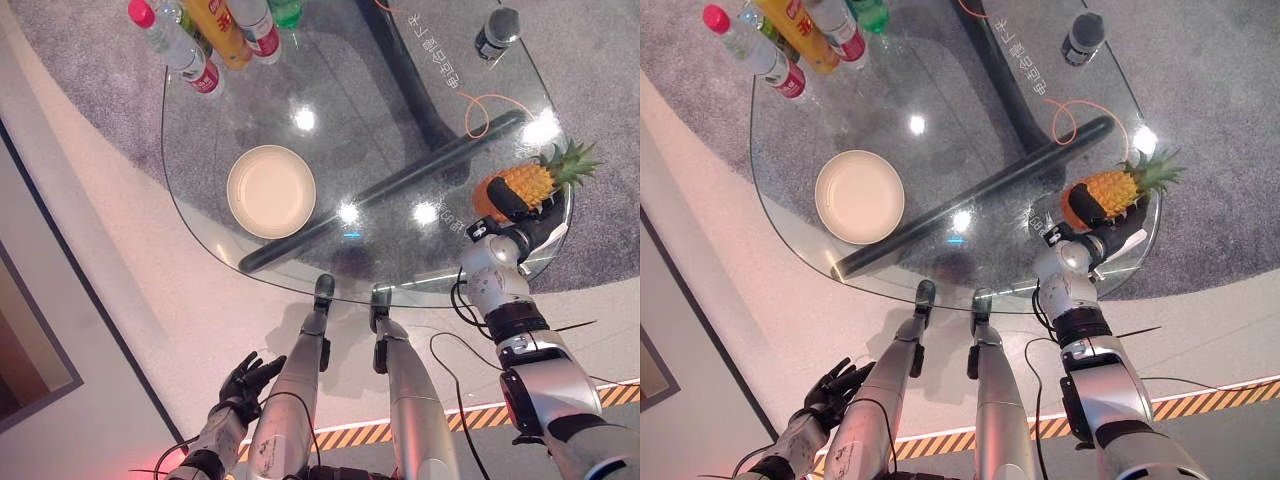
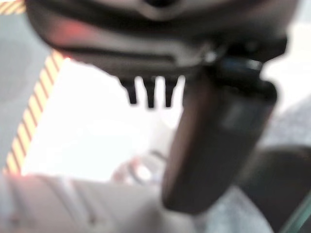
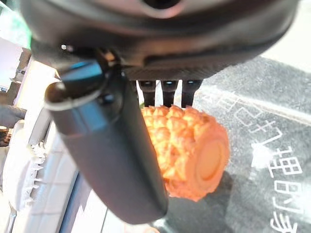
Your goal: Pick up the fruit to the plate
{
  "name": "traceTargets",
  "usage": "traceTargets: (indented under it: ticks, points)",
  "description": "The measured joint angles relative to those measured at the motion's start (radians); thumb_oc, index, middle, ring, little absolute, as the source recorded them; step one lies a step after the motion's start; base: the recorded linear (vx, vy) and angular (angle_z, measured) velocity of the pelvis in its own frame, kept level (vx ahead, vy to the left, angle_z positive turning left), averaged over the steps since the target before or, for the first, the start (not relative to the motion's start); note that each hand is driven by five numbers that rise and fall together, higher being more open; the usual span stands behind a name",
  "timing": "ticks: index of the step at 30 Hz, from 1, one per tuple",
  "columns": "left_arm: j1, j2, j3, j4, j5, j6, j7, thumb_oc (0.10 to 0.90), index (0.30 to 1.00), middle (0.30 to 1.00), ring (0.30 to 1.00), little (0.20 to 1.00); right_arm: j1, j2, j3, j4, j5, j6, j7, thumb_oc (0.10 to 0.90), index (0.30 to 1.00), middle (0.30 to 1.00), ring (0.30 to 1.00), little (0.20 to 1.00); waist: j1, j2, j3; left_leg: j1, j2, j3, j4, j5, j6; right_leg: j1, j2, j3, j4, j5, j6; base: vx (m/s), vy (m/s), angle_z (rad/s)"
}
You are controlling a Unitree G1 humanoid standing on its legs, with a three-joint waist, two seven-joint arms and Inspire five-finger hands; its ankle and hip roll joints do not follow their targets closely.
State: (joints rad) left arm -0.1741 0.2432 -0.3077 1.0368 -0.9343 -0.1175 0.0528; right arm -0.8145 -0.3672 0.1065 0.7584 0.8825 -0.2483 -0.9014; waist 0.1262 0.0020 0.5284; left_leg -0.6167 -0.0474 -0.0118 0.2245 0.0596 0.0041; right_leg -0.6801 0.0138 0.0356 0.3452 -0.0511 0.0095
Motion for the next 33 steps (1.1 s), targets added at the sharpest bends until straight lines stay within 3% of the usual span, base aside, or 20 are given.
traceTargets:
  ticks: [6,17,18,19,25,33]
  points:
    - [0.000,-0.001,0.000,-0.004,-0.017,-0.004,0.000,0.800,0.900,0.900,0.900,0.900,-0.013,-0.021,-0.015,0.001,0.080,-0.001,0.036,0.800,0.900,0.900,0.900,0.900,0.000,0.000,0.000,-0.011,0.000,0.000,0.006,0.001,0.000,-0.008,0.000,0.000,0.001,0.003,-0.003,0.00,0.000,0.00]
    - [-0.006,0.001,-0.004,-0.038,-0.034,-0.002,0.000,0.800,0.900,0.900,0.900,0.900,-0.087,-0.079,-0.025,0.068,0.129,0.118,0.034,0.800,0.900,0.900,0.900,0.900,0.007,0.001,0.000,-0.050,0.000,-0.001,0.035,0.000,-0.005,-0.042,0.001,0.000,0.020,0.005,-0.006,0.00,0.000,0.00]
    - [-0.007,0.001,-0.004,-0.038,-0.034,-0.001,0.000,0.800,0.900,0.900,0.900,0.900,-0.090,-0.087,-0.021,0.068,0.131,0.134,0.038,0.375,0.535,0.535,0.535,0.475,0.008,0.001,0.000,-0.054,0.000,-0.001,0.037,0.000,-0.005,-0.046,0.001,-0.001,0.020,0.005,-0.006,0.00,0.000,0.00]
    - [-0.008,0.001,-0.005,-0.038,-0.035,-0.001,0.000,0.800,0.900,0.900,0.900,0.900,-0.097,-0.091,-0.019,0.068,0.132,0.145,0.038,0.100,0.300,0.300,0.300,0.200,0.008,0.001,0.000,-0.057,0.000,-0.001,0.037,0.000,-0.005,-0.049,0.001,-0.001,0.020,0.005,-0.006,0.00,0.000,0.00]
    - [-0.009,0.002,-0.013,-0.041,-0.043,-0.002,-0.001,0.800,0.900,0.900,0.900,0.900,-0.150,-0.148,0.027,0.122,0.090,0.248,0.034,0.100,0.300,0.300,0.300,0.200,0.012,0.001,0.000,-0.072,0.000,-0.002,0.047,0.001,-0.005,-0.062,-0.002,-0.001,0.027,0.005,-0.007,0.00,0.000,0.00]
    - [-0.010,0.008,-0.032,-0.061,-0.056,-0.005,-0.004,0.800,0.900,0.900,0.900,0.900,-0.178,-0.171,0.033,0.154,0.059,0.261,0.031,0.100,0.300,0.300,0.300,0.200,0.019,0.003,-0.001,-0.100,-0.006,-0.009,0.065,0.003,-0.006,-0.088,-0.006,-0.004,0.045,0.004,-0.008,0.00,0.000,0.00]
